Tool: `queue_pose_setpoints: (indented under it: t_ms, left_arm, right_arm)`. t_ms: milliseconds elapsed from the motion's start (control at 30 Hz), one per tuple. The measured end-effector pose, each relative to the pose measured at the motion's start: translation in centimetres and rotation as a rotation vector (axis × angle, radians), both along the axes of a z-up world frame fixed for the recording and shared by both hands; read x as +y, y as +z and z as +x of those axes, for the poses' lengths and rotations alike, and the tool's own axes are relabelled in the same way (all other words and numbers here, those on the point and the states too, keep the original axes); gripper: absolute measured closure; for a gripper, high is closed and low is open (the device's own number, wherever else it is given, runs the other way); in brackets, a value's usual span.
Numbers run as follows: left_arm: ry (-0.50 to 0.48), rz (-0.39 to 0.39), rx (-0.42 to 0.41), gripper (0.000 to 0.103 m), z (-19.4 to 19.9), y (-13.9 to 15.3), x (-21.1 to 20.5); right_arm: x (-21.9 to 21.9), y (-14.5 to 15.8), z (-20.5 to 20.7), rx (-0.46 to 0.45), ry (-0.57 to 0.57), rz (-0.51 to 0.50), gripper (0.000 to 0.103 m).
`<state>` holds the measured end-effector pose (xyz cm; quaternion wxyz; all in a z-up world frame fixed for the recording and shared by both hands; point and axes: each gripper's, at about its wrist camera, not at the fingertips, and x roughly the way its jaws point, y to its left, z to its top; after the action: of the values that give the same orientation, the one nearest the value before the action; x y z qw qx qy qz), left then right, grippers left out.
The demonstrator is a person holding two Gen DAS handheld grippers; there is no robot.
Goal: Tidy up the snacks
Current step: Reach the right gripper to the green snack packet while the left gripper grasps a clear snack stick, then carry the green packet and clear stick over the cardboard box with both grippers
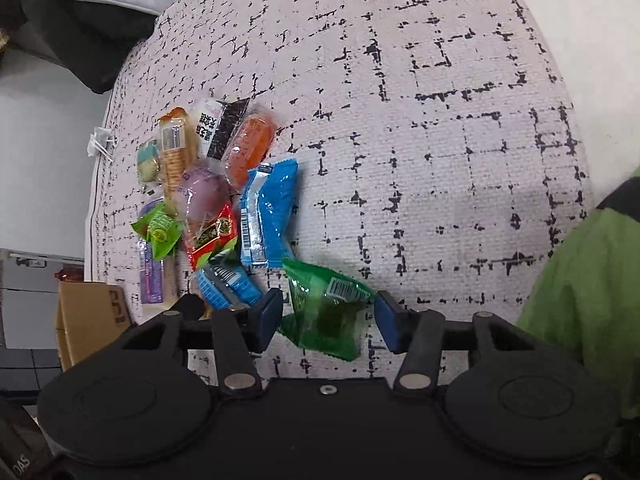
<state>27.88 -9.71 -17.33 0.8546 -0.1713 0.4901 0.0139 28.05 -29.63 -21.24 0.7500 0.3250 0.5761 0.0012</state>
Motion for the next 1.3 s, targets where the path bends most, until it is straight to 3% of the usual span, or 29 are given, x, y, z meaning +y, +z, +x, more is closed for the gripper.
queue_pose_setpoints:
  t_ms: [33, 167, 200, 433, 533, 800, 1167, 1300]
  left_arm:
    - [-0.001, -0.007, -0.001, 0.051, 0.2, -0.2, -0.1]
    - [-0.001, -0.045, 0.027, 0.083, 0.7, -1.1, -0.2]
    - [-0.005, -0.041, 0.026, 0.086, 0.6, -1.2, -0.3]
    - [-0.024, 0.007, -0.002, 0.086, -0.6, 0.6, -0.2]
    - [0.009, -0.027, -0.019, 0.086, -1.8, 1.9, 0.9]
    - [0.053, -0.028, -0.124, 0.086, -4.6, 7.2, 3.1]
    - [0.089, -0.039, -0.200, 0.086, -8.5, 11.2, 5.5]
    - [0.103, -0.058, -0.220, 0.086, -9.4, 12.3, 6.7]
  right_arm:
    - [0.3, 0.0, 0.1, -0.019, 0.009, -0.019, 0.060]
    - [0.9, 0.0, 0.6, -0.052, 0.044, -0.054, 0.066]
    - [0.8, 0.0, 0.7, -0.060, 0.045, -0.048, 0.069]
    - [0.9, 1.4, 0.1, -0.145, 0.068, -0.044, 0.072]
    - [1.2, 2.5, -0.5, -0.193, 0.089, -0.065, 0.072]
    - [1.4, 5.5, -2.3, -0.320, 0.131, -0.072, 0.072]
    - [4.5, 10.5, -5.5, -0.500, 0.280, -0.189, 0.072]
    - [5.3, 11.8, -6.3, -0.523, 0.305, -0.211, 0.072]
